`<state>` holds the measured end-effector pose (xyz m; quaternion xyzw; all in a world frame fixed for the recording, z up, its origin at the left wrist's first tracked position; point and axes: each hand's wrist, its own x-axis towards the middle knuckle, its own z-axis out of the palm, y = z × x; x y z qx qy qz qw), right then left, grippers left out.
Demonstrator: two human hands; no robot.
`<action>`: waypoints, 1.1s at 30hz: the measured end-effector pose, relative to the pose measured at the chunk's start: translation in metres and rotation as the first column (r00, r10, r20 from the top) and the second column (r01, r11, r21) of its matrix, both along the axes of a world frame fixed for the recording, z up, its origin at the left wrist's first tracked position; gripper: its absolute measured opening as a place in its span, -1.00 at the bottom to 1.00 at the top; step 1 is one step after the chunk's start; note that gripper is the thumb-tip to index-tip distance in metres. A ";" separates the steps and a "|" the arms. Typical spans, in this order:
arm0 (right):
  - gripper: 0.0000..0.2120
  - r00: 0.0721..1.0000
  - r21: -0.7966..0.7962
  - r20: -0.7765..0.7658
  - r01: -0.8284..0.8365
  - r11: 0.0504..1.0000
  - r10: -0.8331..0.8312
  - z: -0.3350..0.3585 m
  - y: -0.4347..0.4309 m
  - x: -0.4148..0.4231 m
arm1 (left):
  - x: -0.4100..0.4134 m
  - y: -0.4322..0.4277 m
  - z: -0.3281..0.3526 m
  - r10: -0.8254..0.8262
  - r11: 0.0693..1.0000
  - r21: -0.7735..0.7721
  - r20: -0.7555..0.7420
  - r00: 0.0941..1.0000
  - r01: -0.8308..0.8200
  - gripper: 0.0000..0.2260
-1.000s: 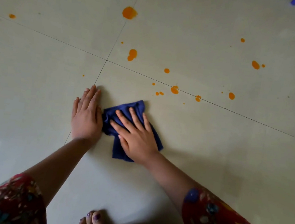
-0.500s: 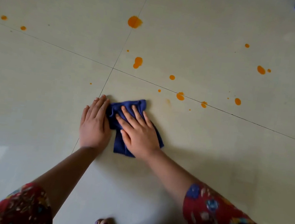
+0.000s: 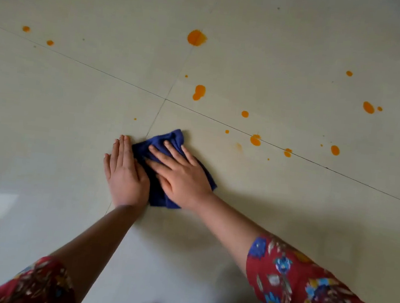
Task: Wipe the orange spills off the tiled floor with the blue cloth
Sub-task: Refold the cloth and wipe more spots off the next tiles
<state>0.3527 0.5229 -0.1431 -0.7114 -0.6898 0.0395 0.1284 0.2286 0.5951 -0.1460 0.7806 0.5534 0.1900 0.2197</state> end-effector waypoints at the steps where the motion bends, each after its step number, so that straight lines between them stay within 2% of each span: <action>1: -0.60 1.000 0.001 0.018 0.005 1.000 -0.005 0.000 0.015 0.009 | 0.000 0.000 0.000 0.004 1.000 0.000 0.009 1.000 -0.004 -0.44; 3: -0.59 0.988 0.015 0.023 0.155 0.988 -0.155 -0.002 0.036 0.026 | 0.000 0.000 0.001 0.004 1.000 0.002 0.021 1.000 -0.004 -0.45; 5: -0.60 0.934 0.047 -0.012 0.358 0.933 -0.358 -0.002 0.038 0.028 | 0.001 -0.003 0.002 -0.006 1.000 0.001 0.032 0.999 0.006 -0.46; 6: -0.60 0.913 0.061 -0.026 0.409 0.911 -0.408 -0.003 0.037 0.019 | 0.001 -0.002 0.001 -0.006 1.000 0.003 0.035 0.999 0.005 -0.46; 8: -0.60 0.939 0.061 -0.024 0.343 0.937 -0.342 -0.003 0.025 -0.003 | 0.000 -0.001 0.000 -0.003 1.000 0.006 0.050 0.999 0.003 -0.46; 11: -0.57 1.000 -0.012 -0.010 0.004 1.000 -0.004 -0.004 0.032 -0.009 | 0.001 0.003 -0.002 0.067 0.998 -0.028 0.099 0.993 -0.064 -0.49; 13: -0.57 0.995 -0.036 0.007 -0.099 0.994 0.099 -0.004 0.060 0.008 | 0.001 0.004 -0.002 0.109 0.994 -0.042 0.117 0.987 -0.105 -0.49; 15: -0.56 0.996 -0.050 0.033 -0.077 0.996 0.079 -0.003 0.087 0.022 | 0.001 0.004 0.000 0.092 0.996 -0.027 0.073 0.993 -0.090 -0.48; 18: -0.58 0.989 0.029 0.030 0.143 0.989 -0.144 -0.008 0.091 0.041 | 0.003 0.001 0.001 0.049 0.999 -0.015 -0.022 0.999 -0.050 -0.45; 21: -0.60 0.937 0.066 -0.011 0.349 0.935 -0.349 -0.007 0.057 0.032 | 0.005 0.000 0.001 -0.003 1.000 -0.021 -0.085 0.996 0.001 -0.45; 22: -0.61 0.945 0.059 -0.005 0.326 0.943 -0.326 -0.006 0.046 0.023 | 0.006 0.000 0.000 -0.020 1.000 -0.023 -0.107 0.994 0.018 -0.45; 24: -0.61 0.987 0.045 0.009 0.160 0.986 -0.160 -0.005 0.035 0.006 | 0.006 0.000 0.000 -0.051 0.999 -0.024 -0.139 0.989 0.048 -0.45; 27: -0.62 1.000 0.024 0.013 -0.016 1.000 0.016 -0.006 0.060 0.009 | 0.007 0.000 0.002 -0.039 0.999 -0.026 -0.151 0.988 0.035 -0.46; 30: -0.59 0.998 -0.020 0.067 0.001 1.000 0.001 -0.008 0.112 0.034 | 0.007 -0.001 0.000 -0.100 0.995 -0.023 -0.182 0.978 0.098 -0.49; 33: -0.54 0.981 -0.073 0.132 0.155 0.985 -0.145 -0.004 0.149 0.081 | 0.005 -0.002 0.001 -0.204 0.979 -0.023 -0.206 0.957 0.203 -0.49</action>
